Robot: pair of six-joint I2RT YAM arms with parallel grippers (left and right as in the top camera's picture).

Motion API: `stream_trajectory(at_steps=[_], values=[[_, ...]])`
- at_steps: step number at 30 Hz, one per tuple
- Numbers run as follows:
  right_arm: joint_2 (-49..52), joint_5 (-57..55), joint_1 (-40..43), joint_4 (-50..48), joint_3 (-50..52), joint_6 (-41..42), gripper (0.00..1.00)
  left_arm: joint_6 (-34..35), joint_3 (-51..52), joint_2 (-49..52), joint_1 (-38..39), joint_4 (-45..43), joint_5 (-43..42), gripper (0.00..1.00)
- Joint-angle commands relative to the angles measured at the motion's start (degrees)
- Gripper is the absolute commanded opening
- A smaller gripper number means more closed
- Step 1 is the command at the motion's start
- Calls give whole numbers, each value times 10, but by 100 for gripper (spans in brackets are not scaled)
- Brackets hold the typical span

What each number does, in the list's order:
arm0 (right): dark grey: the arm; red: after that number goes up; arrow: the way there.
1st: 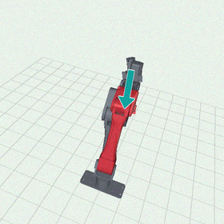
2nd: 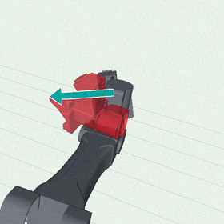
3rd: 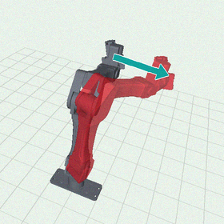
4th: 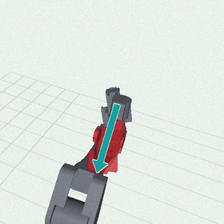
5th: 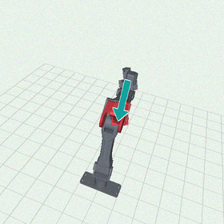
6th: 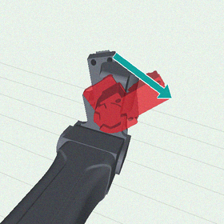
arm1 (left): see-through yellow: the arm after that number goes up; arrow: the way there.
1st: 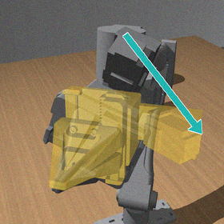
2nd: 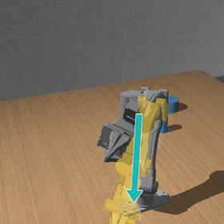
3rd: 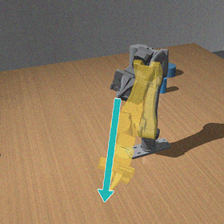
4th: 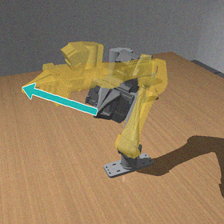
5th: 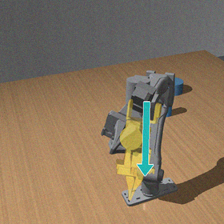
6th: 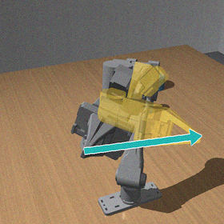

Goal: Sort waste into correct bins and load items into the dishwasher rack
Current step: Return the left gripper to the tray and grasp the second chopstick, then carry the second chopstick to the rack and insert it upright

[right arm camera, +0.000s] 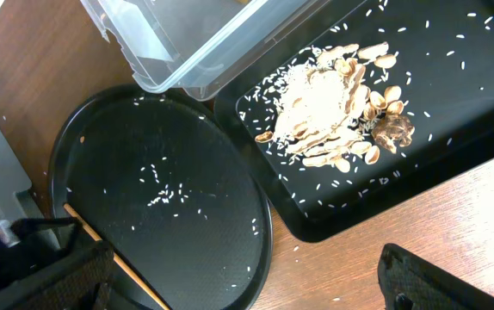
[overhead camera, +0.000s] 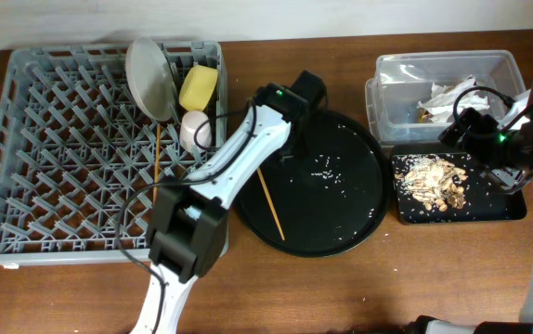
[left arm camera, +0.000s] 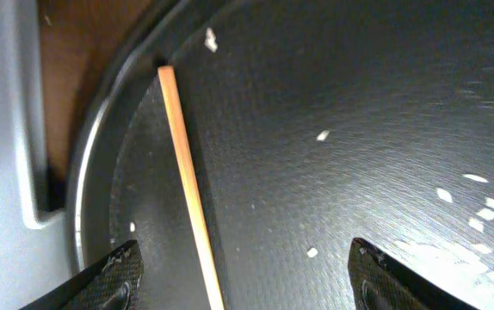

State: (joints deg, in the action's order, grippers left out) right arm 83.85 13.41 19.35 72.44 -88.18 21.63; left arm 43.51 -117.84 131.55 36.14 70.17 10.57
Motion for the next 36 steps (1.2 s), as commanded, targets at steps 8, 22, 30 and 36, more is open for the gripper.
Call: stream_trajectory(at_steps=[8, 22, 30, 36], values=[[1, -5, -3, 0, 2, -3, 98, 129, -3, 82, -23, -1, -70, 81], [1, -5, -3, 0, 2, -3, 99, -37, -135, 93, -32, 43, -75, 1], [1, -5, -3, 0, 2, -3, 99, -372, -516, 66, -94, 266, -76, 1], [1, -5, -3, 0, 2, -3, 98, -467, -384, -69, -209, 266, -103, 1]])
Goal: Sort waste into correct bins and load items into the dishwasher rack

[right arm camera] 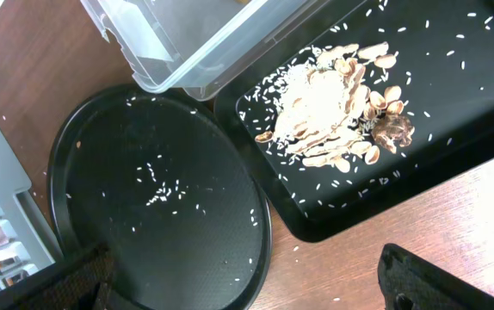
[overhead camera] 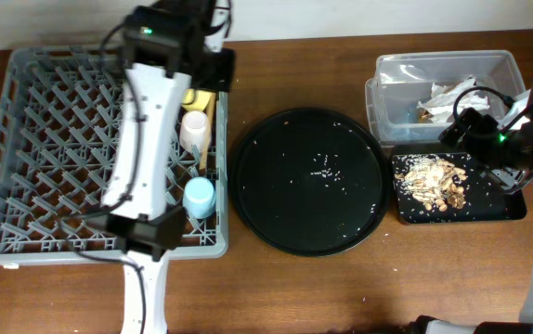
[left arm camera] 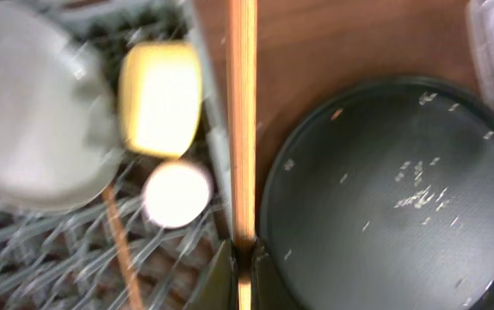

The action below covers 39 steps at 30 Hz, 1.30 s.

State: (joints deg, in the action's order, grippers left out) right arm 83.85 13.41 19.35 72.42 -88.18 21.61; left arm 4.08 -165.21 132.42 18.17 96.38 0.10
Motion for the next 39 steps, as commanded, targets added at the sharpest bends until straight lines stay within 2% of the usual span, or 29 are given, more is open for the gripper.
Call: stream_trajectory(at_steps=[1, 2, 4, 8, 10, 13, 14, 15, 16, 20, 23, 27, 30, 31, 39], values=[[1, -5, -3, 0, 2, -3, 98, -90, 146, -101, -40, 3, 26, 1], [1, -5, -3, 0, 2, -3, 98, -89, 212, -122, -53, 3, 63, 1], [1, -5, -3, 0, 2, -3, 99, -89, 288, -123, -78, -3, 68, 1], [1, -5, -3, 0, 2, -3, 98, -89, 457, -123, -118, -124, 68, 1], [1, -5, -3, 0, 2, -3, 99, -69, 503, -123, -133, -163, 68, 1], [1, -5, -3, 0, 2, -3, 99, -58, 522, -123, -153, -175, 48, 1], [1, -5, -3, 0, 2, -3, 98, -58, 522, -123, -153, -176, 43, 6], [1, -5, -3, 0, 2, -3, 99, -58, 522, -123, -153, -178, 37, 31], [1, -5, -3, 0, 2, -3, 98, -58, 522, -123, -153, -178, 31, 48], [1, -5, -3, 0, 2, -3, 99, -51, 520, -123, -153, -184, 16, 49], [1, -5, -3, 0, 2, -3, 99, -50, 481, -132, -153, -181, -21, 49], [1, -5, -3, 0, 2, -3, 98, -50, 405, -203, -152, -181, -53, 51], [1, -5, -3, 0, 2, -3, 98, -50, 399, -261, -152, -188, -53, 67], [1, -5, -3, 0, 2, -3, 98, -50, 399, -274, -152, -187, -52, 99], [1, -5, -3, 0, 2, -3, 98, -50, 400, -279, -152, -187, -49, 99]])
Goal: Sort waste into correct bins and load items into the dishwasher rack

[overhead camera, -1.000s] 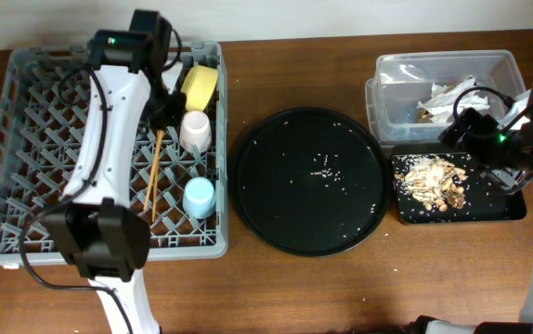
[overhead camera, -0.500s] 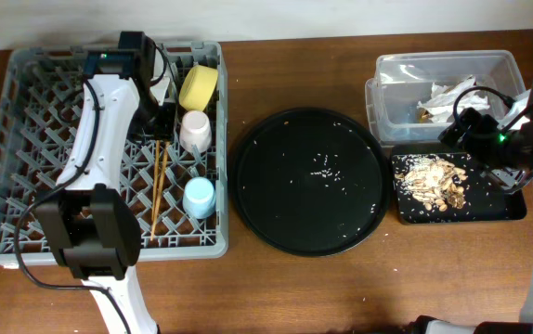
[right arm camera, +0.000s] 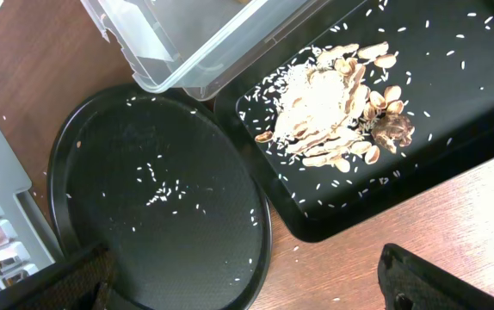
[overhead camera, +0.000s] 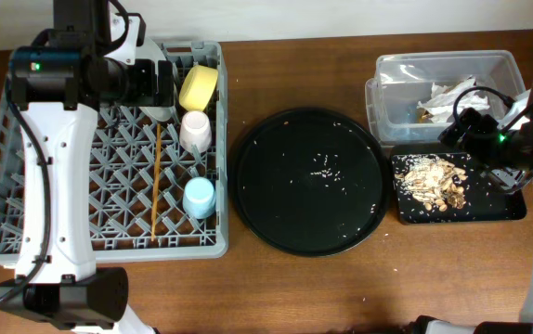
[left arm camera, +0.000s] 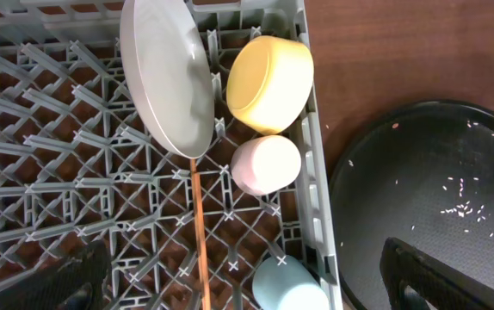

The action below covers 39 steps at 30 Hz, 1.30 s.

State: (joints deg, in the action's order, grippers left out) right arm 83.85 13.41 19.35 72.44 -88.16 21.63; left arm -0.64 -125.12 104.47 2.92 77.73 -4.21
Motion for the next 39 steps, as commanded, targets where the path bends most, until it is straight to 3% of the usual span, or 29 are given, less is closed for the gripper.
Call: stream_trajectory(at_steps=[1, 8, 12, 16, 24, 30, 37, 39], values=[[1, -5, -3, 0, 1, -3, 98, -2, -1, 0, 1, -1, -5, 100], [-30, -21, -7, -12, 2, -1, 98, -2, -1, 0, 1, -1, -5, 99], [-147, -213, -115, -136, 59, -4, 98, -2, -1, 0, 1, -1, -5, 99], [-335, -209, -149, -329, 259, -48, 98, -2, -1, 0, 1, -1, -5, 99], [-681, -188, -149, -616, 712, -49, 99, -2, -1, 0, 1, -1, -5, 100], [-837, -185, -176, -642, 846, -49, 98, -2, -1, 0, 1, -1, -5, 99], [-837, -154, -176, -643, 861, -62, 98, -2, -1, 0, 1, -1, -5, 99], [-837, -109, -177, -643, 861, -124, 99, -2, -1, 0, 1, -1, -5, 99]])
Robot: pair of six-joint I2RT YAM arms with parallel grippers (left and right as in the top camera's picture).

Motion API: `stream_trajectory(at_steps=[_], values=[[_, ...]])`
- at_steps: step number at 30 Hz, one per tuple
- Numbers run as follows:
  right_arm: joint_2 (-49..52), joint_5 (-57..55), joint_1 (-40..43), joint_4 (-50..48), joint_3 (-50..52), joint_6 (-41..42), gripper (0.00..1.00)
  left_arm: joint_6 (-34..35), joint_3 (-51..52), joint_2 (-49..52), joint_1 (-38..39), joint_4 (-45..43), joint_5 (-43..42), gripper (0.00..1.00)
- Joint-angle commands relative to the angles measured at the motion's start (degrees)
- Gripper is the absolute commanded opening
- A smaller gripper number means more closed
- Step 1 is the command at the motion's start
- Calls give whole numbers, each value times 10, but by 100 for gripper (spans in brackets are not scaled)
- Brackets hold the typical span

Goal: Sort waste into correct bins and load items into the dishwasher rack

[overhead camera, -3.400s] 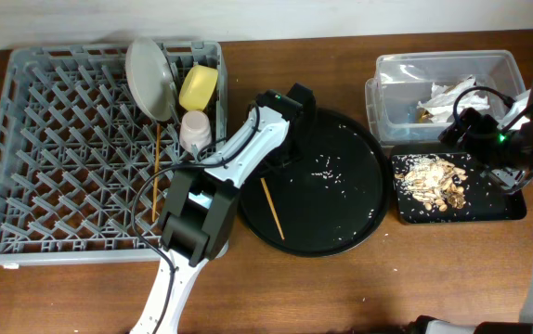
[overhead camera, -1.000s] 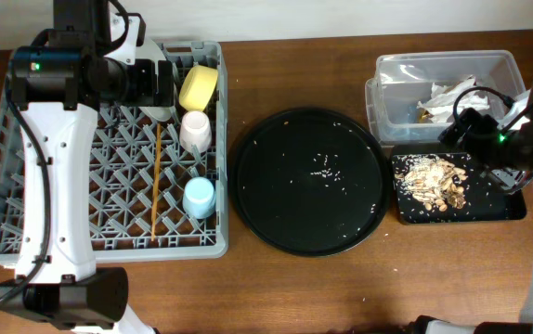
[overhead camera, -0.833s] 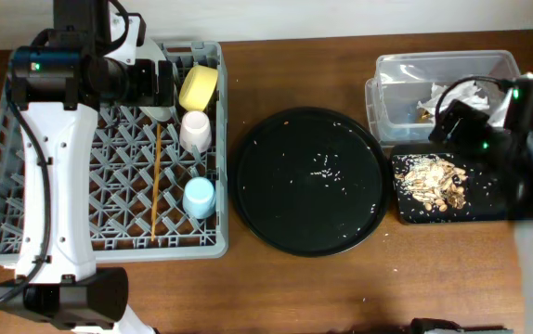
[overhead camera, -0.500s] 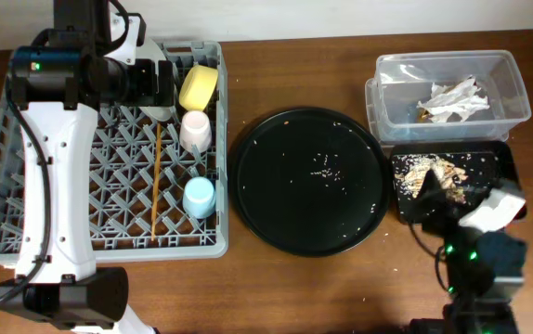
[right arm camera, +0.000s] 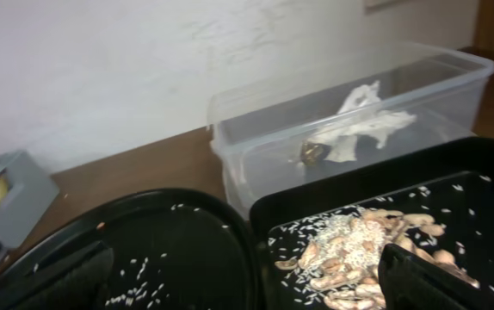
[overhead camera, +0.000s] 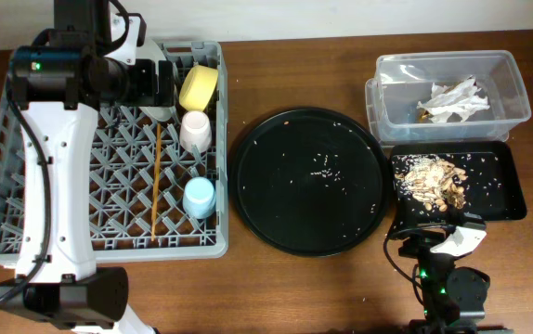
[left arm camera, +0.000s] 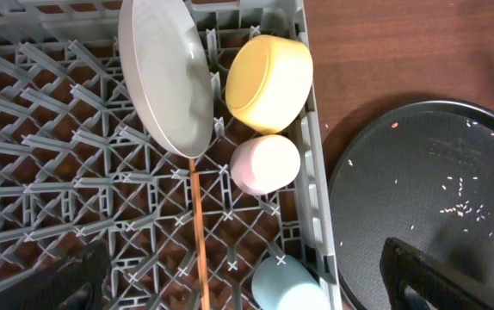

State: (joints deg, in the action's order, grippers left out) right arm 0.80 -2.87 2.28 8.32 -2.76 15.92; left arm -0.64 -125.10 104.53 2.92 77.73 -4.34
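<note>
The grey dishwasher rack (overhead camera: 25,186) holds a grey plate (left arm camera: 165,77), a yellow bowl (left arm camera: 268,82), a pink cup (left arm camera: 266,164), a light blue cup (left arm camera: 286,284) and a wooden chopstick (overhead camera: 157,176). My left gripper (left arm camera: 247,288) hangs open high over the rack's right part, holding nothing. The round black tray (overhead camera: 308,181) carries only scattered rice grains. My right gripper (right arm camera: 247,284) is open and empty, low at the table's front right, looking across the trays.
A rectangular black tray (overhead camera: 506,190) holds a pile of rice and shells (overhead camera: 431,181). Behind it stands a clear plastic bin (overhead camera: 448,88) with crumpled paper inside. The wall runs along the table's far edge.
My right arm was at the right edge above the rectangular tray and now sits low at the table's front right corner. The left gripper and the rack's contents are unchanged.
My left gripper was open around a chopstick lying on the round tray. Then it was shut on that chopstick above the rack's right edge. Then it was open over the rack with the chopstick lying inside. The right arm stayed still until its move to the front.
</note>
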Motion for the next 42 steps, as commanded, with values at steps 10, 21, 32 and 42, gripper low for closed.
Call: stream_trajectory(at_steps=[10, 21, 32, 42], values=[[-6, 59, -15, -3, 7, -112, 98, -2, -2, 0, 0, -1, -4, 99], [-6, 59, -15, -3, 7, -112, 98, -2, -1, 0, 0, -1, -4, 99], [-6, 59, -15, -3, 7, -112, 98, -2, 58, -148, -19, -35, -4, 99], [-6, 59, -15, -3, 7, -112, 99, -66, 624, -485, -30, -495, 5, 100]])
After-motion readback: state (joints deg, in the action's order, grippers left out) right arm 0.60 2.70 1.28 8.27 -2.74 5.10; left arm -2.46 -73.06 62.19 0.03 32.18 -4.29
